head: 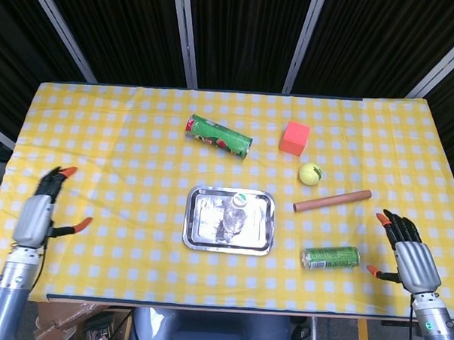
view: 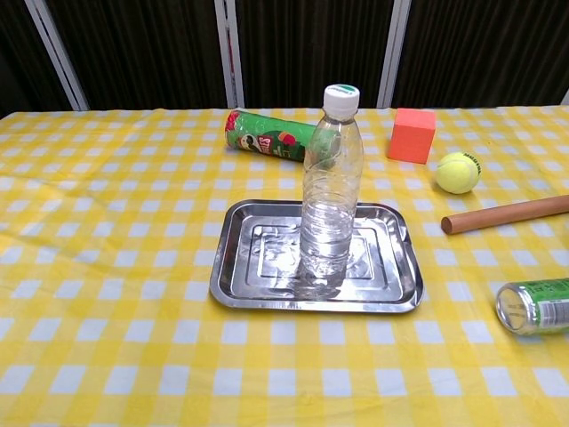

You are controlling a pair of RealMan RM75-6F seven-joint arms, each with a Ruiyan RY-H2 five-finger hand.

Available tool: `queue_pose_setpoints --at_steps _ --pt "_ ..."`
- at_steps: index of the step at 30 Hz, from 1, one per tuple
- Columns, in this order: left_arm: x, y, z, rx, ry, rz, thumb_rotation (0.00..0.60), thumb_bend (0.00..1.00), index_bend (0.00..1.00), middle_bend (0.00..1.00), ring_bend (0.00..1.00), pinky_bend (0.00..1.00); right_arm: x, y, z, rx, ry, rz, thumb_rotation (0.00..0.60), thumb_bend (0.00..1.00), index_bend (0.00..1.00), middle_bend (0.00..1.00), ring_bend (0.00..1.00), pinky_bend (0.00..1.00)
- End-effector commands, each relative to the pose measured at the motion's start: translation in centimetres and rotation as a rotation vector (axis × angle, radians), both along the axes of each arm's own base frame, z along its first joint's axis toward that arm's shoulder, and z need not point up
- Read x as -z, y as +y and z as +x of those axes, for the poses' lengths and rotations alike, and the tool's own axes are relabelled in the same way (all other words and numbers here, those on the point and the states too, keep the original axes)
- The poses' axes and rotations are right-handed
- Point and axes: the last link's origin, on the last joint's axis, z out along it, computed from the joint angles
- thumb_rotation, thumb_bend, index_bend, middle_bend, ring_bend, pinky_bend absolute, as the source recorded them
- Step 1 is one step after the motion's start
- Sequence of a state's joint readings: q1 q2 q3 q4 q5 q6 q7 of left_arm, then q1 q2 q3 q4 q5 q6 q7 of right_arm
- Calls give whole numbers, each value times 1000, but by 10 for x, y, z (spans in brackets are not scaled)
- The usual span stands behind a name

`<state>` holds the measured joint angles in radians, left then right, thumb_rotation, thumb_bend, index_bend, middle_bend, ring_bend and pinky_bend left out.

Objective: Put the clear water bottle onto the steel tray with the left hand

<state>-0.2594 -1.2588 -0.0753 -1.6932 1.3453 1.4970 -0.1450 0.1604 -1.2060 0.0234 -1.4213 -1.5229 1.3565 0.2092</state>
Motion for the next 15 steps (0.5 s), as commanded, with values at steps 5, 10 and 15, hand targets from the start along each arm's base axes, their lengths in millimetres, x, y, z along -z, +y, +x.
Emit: queue_pose_setpoints --at_steps 5,10,15 --pt "-24 -29 -59 -144 326 74 600 229 106 93 0 0 2 -3 0 -6 33 -13 600 50 37 0 0 0" --pt "-22 -32 -59 -146 297 48 600 229 107 93 0 0 0 -2 4 -18 32 -28 600 50 37 0 0 0" --pt "-17 -32 -57 -127 329 42 600 229 108 94 0 0 0 -1 5 -19 34 -31 600 50 37 0 0 0"
